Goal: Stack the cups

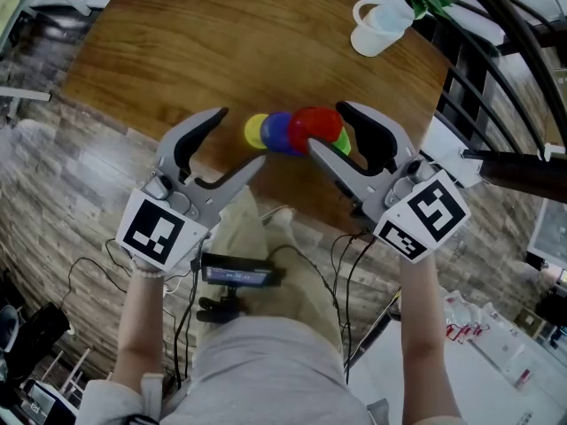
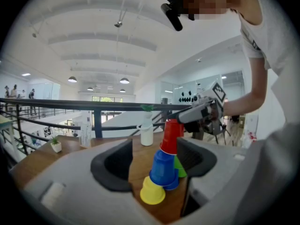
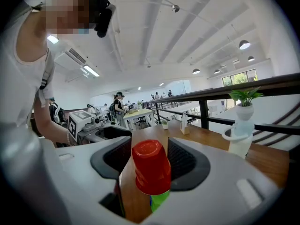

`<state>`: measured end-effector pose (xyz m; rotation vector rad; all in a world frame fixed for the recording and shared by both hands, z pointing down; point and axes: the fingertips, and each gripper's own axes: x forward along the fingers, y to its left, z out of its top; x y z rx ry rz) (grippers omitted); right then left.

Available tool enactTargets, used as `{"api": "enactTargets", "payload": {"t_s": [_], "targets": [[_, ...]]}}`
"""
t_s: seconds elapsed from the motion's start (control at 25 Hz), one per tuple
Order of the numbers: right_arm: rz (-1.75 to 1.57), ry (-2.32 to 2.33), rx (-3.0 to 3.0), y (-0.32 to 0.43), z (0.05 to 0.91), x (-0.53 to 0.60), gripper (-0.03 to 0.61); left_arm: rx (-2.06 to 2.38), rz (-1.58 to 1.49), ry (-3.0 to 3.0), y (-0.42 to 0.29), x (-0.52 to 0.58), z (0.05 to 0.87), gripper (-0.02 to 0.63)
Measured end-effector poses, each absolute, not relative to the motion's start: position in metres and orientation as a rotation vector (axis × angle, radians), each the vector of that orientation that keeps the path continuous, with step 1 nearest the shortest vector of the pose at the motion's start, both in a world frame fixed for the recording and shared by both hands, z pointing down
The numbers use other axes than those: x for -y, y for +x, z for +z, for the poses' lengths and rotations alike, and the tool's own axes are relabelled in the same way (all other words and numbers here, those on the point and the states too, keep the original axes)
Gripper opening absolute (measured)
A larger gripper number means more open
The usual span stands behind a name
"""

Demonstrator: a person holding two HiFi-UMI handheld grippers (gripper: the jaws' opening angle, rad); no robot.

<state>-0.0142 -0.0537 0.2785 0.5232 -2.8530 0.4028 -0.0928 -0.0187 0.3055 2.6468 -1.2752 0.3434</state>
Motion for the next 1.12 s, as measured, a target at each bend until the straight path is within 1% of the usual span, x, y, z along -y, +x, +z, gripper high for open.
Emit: {"api": "enactTargets", "payload": {"t_s": [0.24, 0.32, 0.44, 0.6, 0.68, 0.72, 0.8, 0.84, 0.96, 1.12], "targets": [[0.428, 0.602, 2.897, -0.004, 0.266, 0.056, 0.229, 1.278, 0.337, 2.665, -0.093, 0.018, 0.298, 0.287], [0.468, 0.648, 2.939, 0.004, 0.257, 0.058, 0.229, 1.287, 0.351, 2.666, -0.094, 0.017, 0.295, 0.278], [0.503, 0.755, 3.001, 0.022, 0.243, 0.064, 0.229, 1.314, 0.4, 2.673, -0.097, 0.018, 0.29, 0.192], [0.408, 0.906, 2.984, 0.043, 0.232, 0.063, 0.222, 1.362, 0.407, 2.668, -0.101, 0.017, 0.279, 0.07], [0.361, 0.975, 2.932, 0.052, 0.235, 0.06, 0.162, 1.377, 0.412, 2.67, -0.101, 0.016, 0.274, 0.013], [0.336, 1.007, 2.901, 0.056, 0.238, 0.057, 0.13, 1.377, 0.412, 2.67, -0.1, 0.015, 0.272, -0.003], [0.284, 1.065, 2.839, 0.065, 0.244, 0.051, 0.072, 1.367, 0.412, 2.669, -0.098, 0.012, 0.268, -0.006], [0.261, 1.093, 2.811, 0.068, 0.246, 0.049, 0.052, 1.36, 0.415, 2.672, -0.097, 0.011, 0.265, -0.006], [0.242, 1.159, 2.759, 0.073, 0.25, 0.038, 0.023, 1.347, 0.435, 2.686, -0.095, 0.008, 0.257, -0.006], [0.254, 1.183, 2.728, 0.075, 0.252, 0.02, 0.012, 1.333, 0.45, 2.694, -0.09, 0.002, 0.248, -0.006]]}}
